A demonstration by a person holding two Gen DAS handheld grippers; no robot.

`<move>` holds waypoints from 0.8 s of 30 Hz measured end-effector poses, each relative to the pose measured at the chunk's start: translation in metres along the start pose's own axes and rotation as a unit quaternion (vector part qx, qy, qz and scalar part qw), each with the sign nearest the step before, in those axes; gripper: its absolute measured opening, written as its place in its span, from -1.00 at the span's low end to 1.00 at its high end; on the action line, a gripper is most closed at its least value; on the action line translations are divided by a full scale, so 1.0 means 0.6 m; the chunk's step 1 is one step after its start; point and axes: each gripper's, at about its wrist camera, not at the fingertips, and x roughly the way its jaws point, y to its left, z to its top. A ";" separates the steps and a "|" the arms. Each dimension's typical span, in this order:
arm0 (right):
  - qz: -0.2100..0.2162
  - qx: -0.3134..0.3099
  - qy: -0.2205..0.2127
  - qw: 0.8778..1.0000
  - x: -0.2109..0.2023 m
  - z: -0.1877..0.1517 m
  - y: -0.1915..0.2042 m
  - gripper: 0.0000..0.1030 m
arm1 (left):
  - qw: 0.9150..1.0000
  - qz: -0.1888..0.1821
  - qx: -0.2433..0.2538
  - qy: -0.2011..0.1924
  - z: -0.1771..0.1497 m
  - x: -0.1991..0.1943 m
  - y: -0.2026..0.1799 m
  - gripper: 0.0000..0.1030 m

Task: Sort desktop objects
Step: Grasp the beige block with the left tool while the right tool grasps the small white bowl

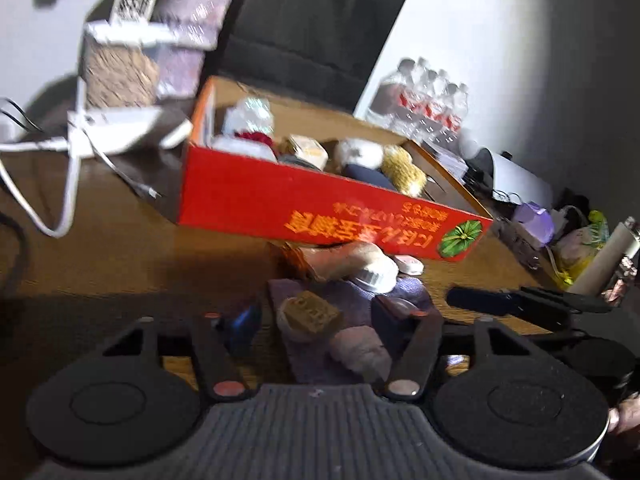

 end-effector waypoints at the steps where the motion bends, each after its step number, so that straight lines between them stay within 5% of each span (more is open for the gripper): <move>1: 0.002 -0.002 0.003 1.000 0.006 -0.002 0.001 0.15 | 1.000 -0.003 0.003 0.003 -0.001 0.005 -0.001 0.09; 10: 0.010 -0.050 0.010 0.999 0.022 -0.024 0.021 -0.24 | 1.000 -0.017 0.003 -0.008 -0.011 0.015 0.000 -0.34; 13: 0.009 -0.043 0.003 0.999 0.017 -0.025 0.017 -0.24 | 0.999 -0.029 0.011 -0.034 -0.013 0.001 -0.005 -0.74; 21: -0.031 -0.036 -0.013 0.999 0.013 -0.024 0.020 -0.25 | 0.997 -0.028 0.037 -0.064 -0.022 -0.016 -0.020 -0.76; 24: -0.047 -0.022 -0.034 0.998 0.002 -0.024 0.013 -0.25 | 0.997 -0.023 0.008 -0.069 -0.030 -0.031 -0.022 -0.76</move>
